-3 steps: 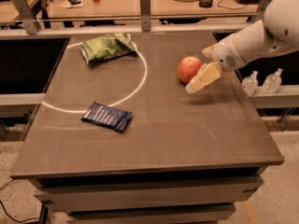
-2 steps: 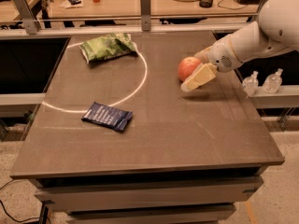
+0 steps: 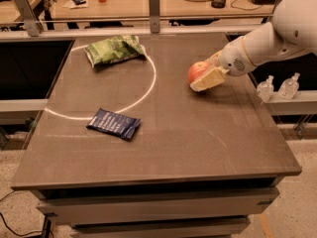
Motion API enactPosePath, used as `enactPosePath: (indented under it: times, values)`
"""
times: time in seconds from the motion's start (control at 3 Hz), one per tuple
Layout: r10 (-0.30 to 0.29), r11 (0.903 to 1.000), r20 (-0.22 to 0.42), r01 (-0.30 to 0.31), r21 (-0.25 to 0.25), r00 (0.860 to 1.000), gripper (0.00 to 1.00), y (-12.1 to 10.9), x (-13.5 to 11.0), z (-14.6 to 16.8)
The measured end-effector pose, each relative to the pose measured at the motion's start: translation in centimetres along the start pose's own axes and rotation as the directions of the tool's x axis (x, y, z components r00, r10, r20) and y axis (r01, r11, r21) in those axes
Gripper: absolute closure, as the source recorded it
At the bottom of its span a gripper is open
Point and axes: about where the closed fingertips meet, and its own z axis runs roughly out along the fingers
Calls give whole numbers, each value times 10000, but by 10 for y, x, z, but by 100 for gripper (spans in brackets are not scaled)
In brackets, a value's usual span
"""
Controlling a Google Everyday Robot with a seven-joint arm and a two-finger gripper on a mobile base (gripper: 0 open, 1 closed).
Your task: Move apple near rxbar blueberry
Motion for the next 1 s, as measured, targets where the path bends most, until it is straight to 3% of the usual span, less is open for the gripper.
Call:
enactPosePath:
  times: [0.33,0.67,1.0]
  values:
    - [-444,9940,286,471,-984,9986,89,16,-14,1]
    - [-1250,9558,895,1441,-2563,9881,100,55,-44,10]
    - [-1718,8929,1484,2175,-3942,9739,100,88,-63,30]
